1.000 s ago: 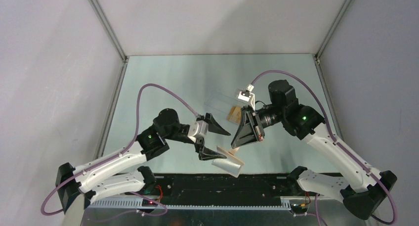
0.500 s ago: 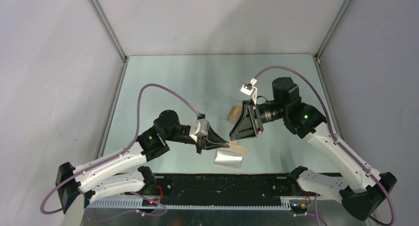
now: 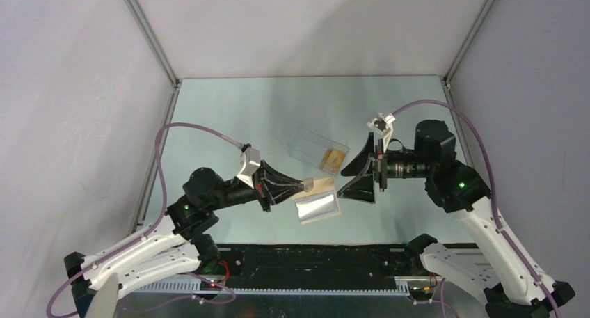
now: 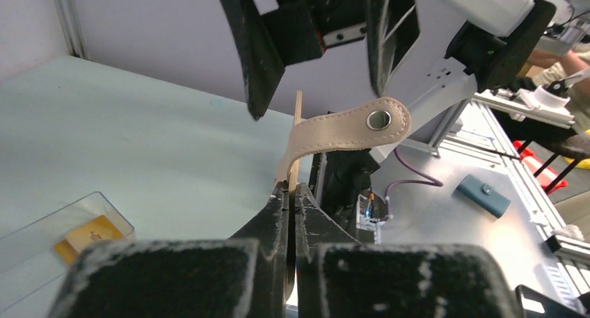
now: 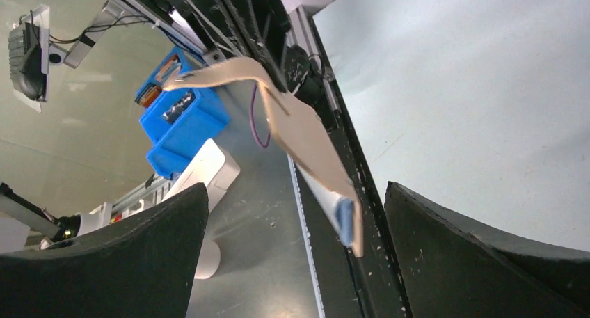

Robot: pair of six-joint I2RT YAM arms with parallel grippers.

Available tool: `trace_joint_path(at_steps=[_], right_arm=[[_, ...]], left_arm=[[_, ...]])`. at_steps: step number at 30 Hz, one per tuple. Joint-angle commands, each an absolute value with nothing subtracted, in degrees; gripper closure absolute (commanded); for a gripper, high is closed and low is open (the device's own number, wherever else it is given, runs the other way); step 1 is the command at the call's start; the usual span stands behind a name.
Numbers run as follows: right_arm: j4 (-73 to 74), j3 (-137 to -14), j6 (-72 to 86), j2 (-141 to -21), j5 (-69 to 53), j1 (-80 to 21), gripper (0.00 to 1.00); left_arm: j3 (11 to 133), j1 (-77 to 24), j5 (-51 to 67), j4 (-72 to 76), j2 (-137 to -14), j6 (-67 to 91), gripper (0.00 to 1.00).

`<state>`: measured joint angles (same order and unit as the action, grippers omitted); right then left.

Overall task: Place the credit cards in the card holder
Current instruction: Open the card holder.

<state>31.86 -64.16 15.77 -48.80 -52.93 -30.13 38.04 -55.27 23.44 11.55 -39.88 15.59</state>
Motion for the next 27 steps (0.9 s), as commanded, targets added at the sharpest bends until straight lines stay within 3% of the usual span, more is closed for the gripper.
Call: trace_joint_path(at_steps=[1, 6, 10, 11, 12, 13, 14, 15, 16, 17, 19, 21, 27], right_arm=[[30.0, -62.3, 14.9, -51.0, -53.1, -32.0, 0.01], [24.6, -62.0, 17.6, -54.0, -54.8, -35.3, 0.05], [22.0, -61.9, 19.2, -56.5, -55.3, -38.5, 0.21], [20.7, -61.9, 19.6, -57.1, -55.9, -38.7, 0.37], [20.1, -62.0, 20.7, -57.4, -56.5, -39.1, 0.63], [19.0, -61.9, 21.3, -57.7, -56.7, -39.2, 0.74], [18.6, -61.9, 22.4, -57.7, -57.1, -39.2, 0.90], [17.9, -61.9, 22.9, -57.8, -57.2, -39.1, 0.96], [17.7, -61.9, 24.0, -57.7, -56.9, -38.8, 1.00], [17.8, -61.9, 24.5, -57.7, -56.8, -38.5, 1.00], [18.2, -61.7, 26.1, -57.5, -57.0, -37.0, 1.00], [18.0, -61.0, 27.7, -57.0, -57.1, -34.5, 1.00], [16.0, -57.9, 32.0, -54.8, -58.7, -28.9, 1.00]], left_arm=[[41.1, -55.5, 22.7, 13.4, -40.1, 22.6, 1.00], [43.4, -55.5, 24.0, 13.4, -41.4, 24.9, 1.00], [44.6, -55.5, 23.5, 13.4, -41.9, 26.2, 1.00], [44.7, -55.5, 23.3, 13.4, -42.1, 26.5, 1.00], [44.6, -55.5, 23.2, 13.4, -42.3, 26.8, 1.00], [44.4, -55.4, 22.9, 13.4, -42.3, 26.9, 0.99], [44.2, -55.4, 22.7, 13.4, -42.5, 27.3, 0.93], [43.8, -55.5, 22.5, 13.4, -42.5, 27.4, 0.69], [43.5, -55.5, 22.2, 13.3, -42.5, 27.7, 0.52], [42.7, -55.4, 20.8, 12.9, -42.3, 28.0, 0.27], [41.4, -55.3, 17.4, 11.4, -41.5, 29.3, 0.10], [40.0, -54.8, 14.3, 9.8, -39.7, 32.0, 0.05], [35.6, -47.7, 16.6, 7.6, -36.9, 41.4, 0.04]])
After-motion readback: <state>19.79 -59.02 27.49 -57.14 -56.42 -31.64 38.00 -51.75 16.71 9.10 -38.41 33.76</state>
